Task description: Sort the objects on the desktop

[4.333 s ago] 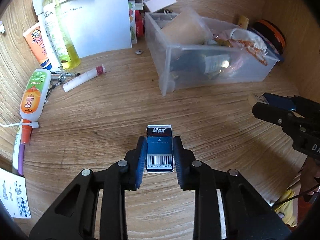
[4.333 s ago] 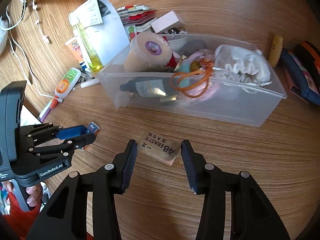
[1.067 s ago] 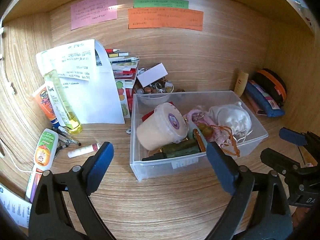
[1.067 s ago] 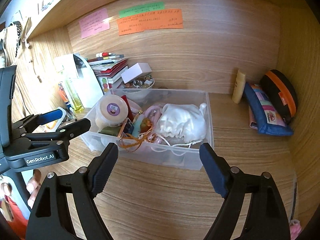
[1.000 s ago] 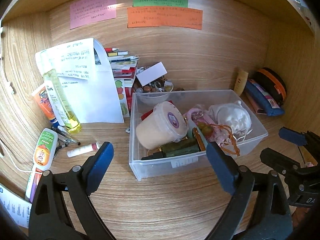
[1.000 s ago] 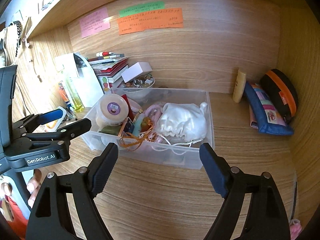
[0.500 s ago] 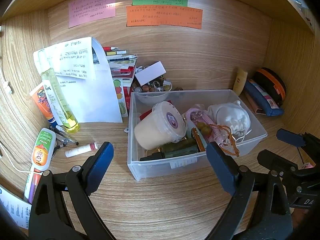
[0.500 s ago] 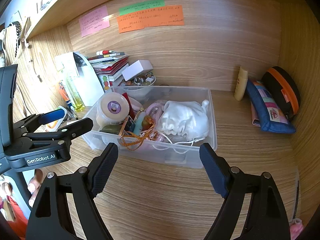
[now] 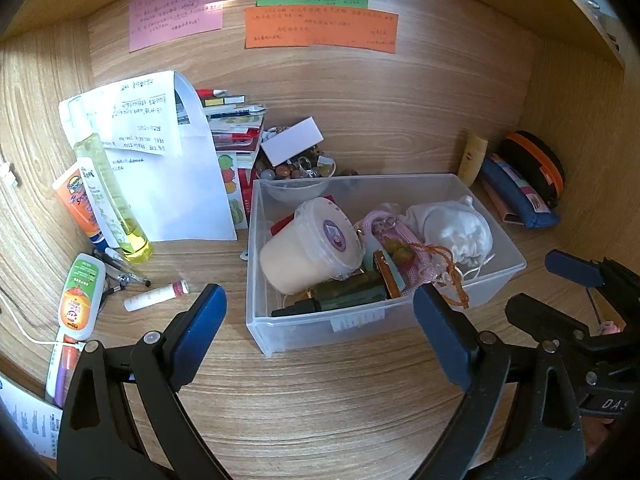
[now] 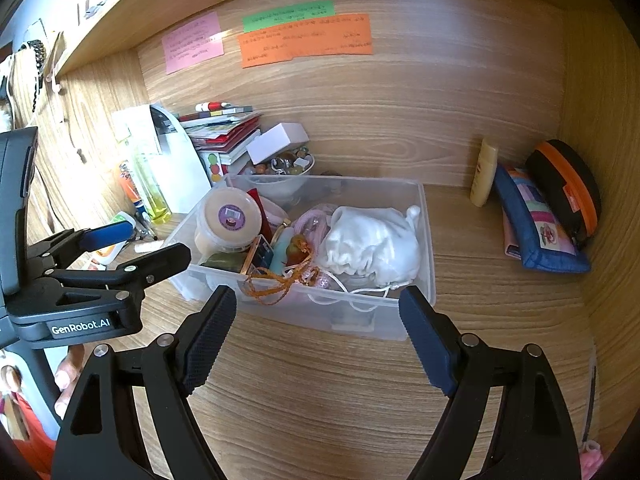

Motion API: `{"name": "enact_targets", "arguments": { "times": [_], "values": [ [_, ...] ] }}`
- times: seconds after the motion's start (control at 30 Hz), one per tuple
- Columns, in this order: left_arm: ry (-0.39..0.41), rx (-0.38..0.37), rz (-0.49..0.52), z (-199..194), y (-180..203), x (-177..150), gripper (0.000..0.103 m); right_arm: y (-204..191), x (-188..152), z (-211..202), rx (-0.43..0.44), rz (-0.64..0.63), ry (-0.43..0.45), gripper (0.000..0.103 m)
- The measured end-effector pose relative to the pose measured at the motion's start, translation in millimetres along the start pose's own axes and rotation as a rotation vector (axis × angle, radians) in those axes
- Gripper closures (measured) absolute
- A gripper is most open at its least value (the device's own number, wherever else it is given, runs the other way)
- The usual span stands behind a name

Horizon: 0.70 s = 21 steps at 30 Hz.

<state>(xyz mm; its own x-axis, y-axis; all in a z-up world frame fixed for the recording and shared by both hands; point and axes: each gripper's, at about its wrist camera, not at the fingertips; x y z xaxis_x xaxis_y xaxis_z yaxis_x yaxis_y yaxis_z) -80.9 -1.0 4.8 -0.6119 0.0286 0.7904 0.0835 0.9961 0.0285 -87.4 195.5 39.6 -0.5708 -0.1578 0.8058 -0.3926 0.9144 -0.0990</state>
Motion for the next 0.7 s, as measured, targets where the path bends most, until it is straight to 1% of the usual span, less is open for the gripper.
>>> {"name": "enact_targets", "arguments": {
  "times": [0.13,0.4,0.6,0.7],
  "values": [
    [-0.006,-0.021,-0.01,-0.6,-0.5,0.1,0.007,-1.4,0.0,-1.8,-0.001,-0.01,0.004,0.022],
    [-0.013,-0.034,-0.001,-2.9,4.0,-0.3,0.007,-0.8,0.0,-4.2,0.0,-0.013,0.008,0.022],
    [0.005,-0.028,-0.014,-6.7,2.9,-0.6,0.007,-1.7,-0.8,-5.6,-0.002,-0.016,0.01,0.022],
    [0.02,-0.014,-0.024,-9.2,0.4,0.3,0.007,-2.0,-0.9,-6.2,-0.004,-0.015,0.01,0.022]
  ]
}}
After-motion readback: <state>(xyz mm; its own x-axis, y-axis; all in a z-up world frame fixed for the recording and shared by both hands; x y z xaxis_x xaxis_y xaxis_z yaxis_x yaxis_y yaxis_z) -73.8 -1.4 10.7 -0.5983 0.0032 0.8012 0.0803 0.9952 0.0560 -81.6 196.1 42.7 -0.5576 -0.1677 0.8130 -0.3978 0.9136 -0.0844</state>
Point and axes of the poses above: each gripper's, at about its wrist camera, not at the fingertips, and z roughly the way its jaws point, y to its right, x to its top, and after that the axes turned 4 degrees about y, right-handed
